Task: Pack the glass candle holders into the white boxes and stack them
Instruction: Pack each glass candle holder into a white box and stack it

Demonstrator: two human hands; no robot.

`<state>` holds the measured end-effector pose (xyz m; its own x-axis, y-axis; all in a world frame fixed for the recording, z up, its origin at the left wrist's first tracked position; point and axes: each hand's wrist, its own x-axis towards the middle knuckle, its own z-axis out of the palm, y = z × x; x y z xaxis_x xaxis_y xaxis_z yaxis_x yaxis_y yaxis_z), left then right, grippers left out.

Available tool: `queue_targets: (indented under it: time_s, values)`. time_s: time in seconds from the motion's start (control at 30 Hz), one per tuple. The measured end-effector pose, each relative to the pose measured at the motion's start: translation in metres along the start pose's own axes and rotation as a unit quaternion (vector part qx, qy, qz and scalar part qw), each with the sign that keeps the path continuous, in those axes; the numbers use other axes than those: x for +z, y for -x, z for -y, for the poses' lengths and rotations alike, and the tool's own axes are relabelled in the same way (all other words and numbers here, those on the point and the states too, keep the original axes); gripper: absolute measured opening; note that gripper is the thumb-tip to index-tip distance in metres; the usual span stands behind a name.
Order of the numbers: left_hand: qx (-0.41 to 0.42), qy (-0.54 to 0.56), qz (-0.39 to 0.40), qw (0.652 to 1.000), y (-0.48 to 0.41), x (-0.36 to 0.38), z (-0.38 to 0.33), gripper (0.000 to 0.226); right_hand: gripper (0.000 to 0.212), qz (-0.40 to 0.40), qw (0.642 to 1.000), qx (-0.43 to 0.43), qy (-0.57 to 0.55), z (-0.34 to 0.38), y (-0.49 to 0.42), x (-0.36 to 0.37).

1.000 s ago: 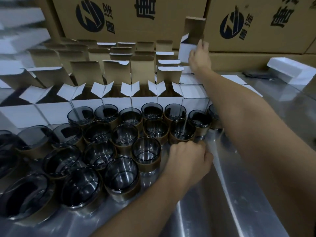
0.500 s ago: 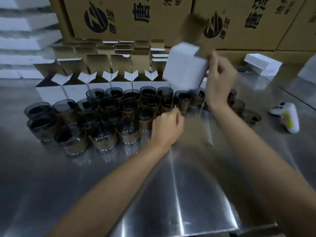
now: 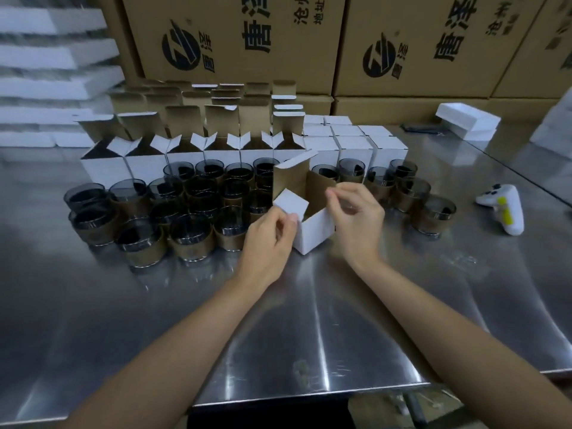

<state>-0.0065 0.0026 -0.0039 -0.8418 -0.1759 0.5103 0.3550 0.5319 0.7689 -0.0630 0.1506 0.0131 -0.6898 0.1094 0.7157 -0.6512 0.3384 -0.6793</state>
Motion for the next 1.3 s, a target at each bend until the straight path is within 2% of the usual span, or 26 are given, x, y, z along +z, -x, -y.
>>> queue_targets:
  time_s: [0.1,0.27,0.4,0.47,0.57,0.7,0.77,0.83,1.0,1.07,1.17,1.23,1.3]
  values:
    - [-0.039,0.024,-0.013,0.999,-0.002,-0.001,0.000,0.034,0.007,0.013,0.999,0.027,-0.014,0.003,0.001,-0.001]
    - [-0.070,0.003,-0.018,0.997,-0.005,-0.003,0.000,0.042,0.037,0.070,0.997,-0.009,0.009,0.003,0.004,-0.005]
    - [-0.060,-0.015,-0.042,0.997,-0.007,-0.006,0.001,0.042,0.039,0.080,0.996,-0.010,0.032,0.004,0.002,-0.004]
    - [-0.053,-0.012,-0.046,0.997,-0.006,-0.006,-0.002,0.037,0.035,0.072,0.997,0.017,0.027,0.003,0.000,-0.005]
    - [-0.041,0.030,-0.050,0.997,-0.003,-0.006,-0.006,0.017,0.030,0.066,0.994,0.074,0.050,-0.001,-0.006,-0.008]
    - [-0.064,0.028,-0.032,0.997,-0.002,-0.001,-0.007,0.041,0.024,0.122,0.979,0.135,0.095,-0.007,-0.009,-0.010]
    - [-0.072,0.001,-0.014,0.997,-0.003,0.000,-0.004,0.043,0.039,0.156,0.969,0.166,0.095,-0.010,-0.008,-0.009]
    - [-0.072,-0.012,-0.002,0.997,-0.004,0.000,-0.003,0.043,0.053,0.168,0.966,0.163,0.113,-0.012,-0.008,-0.009]
    - [-0.095,-0.032,0.089,0.991,-0.003,-0.004,-0.005,0.071,0.058,0.196,0.962,0.131,0.139,-0.015,-0.012,-0.012]
    - [-0.096,-0.011,0.086,0.992,-0.003,-0.005,-0.002,0.069,0.056,0.203,0.951,0.106,0.208,-0.016,-0.018,-0.017]
    - [-0.100,-0.008,0.081,0.992,-0.003,-0.004,0.000,0.067,0.035,0.096,0.935,0.029,0.339,-0.022,-0.035,-0.032]
    - [-0.100,-0.022,0.090,0.991,-0.003,-0.002,0.000,0.067,0.029,0.049,0.900,0.010,0.433,-0.036,-0.048,-0.049]
    - [-0.099,-0.034,0.101,0.989,-0.003,-0.001,0.001,0.068,0.038,0.081,0.848,0.049,0.522,-0.049,-0.054,-0.063]
